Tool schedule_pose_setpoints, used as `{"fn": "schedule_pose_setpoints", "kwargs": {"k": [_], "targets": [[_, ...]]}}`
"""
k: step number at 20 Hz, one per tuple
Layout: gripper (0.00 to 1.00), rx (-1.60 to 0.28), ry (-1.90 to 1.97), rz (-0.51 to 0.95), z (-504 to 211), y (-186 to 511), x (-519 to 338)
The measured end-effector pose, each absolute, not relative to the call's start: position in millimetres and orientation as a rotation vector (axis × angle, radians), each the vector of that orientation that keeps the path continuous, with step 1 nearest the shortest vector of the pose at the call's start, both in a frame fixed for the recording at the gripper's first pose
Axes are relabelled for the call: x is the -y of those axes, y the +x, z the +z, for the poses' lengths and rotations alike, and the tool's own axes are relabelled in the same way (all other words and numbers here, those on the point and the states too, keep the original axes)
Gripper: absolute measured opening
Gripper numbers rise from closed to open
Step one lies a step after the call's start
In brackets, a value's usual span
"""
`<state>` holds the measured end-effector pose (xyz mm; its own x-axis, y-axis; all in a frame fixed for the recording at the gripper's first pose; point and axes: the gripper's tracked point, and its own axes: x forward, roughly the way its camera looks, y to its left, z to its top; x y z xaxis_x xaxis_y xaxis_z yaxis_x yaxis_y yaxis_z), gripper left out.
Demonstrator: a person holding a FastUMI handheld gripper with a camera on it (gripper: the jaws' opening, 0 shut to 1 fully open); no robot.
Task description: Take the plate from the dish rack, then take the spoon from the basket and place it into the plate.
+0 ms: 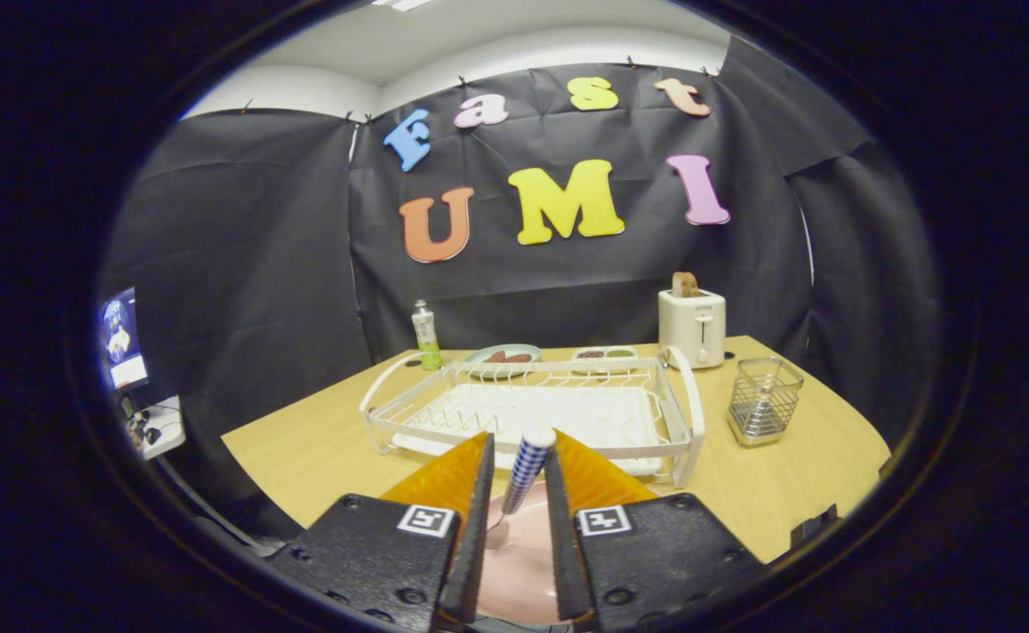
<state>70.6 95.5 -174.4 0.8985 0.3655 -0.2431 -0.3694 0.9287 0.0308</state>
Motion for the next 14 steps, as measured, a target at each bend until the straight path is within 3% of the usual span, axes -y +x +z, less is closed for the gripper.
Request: {"fn": "schedule_pose_setpoints", "kwargs": {"k": [7,14], "targets": [[1.00,-0.203,-0.060,0.259,-160.8,75.6,-59.2],[1.00,-0.174,-0.019,0.204,-131.4,60.1,-39.5]]}}
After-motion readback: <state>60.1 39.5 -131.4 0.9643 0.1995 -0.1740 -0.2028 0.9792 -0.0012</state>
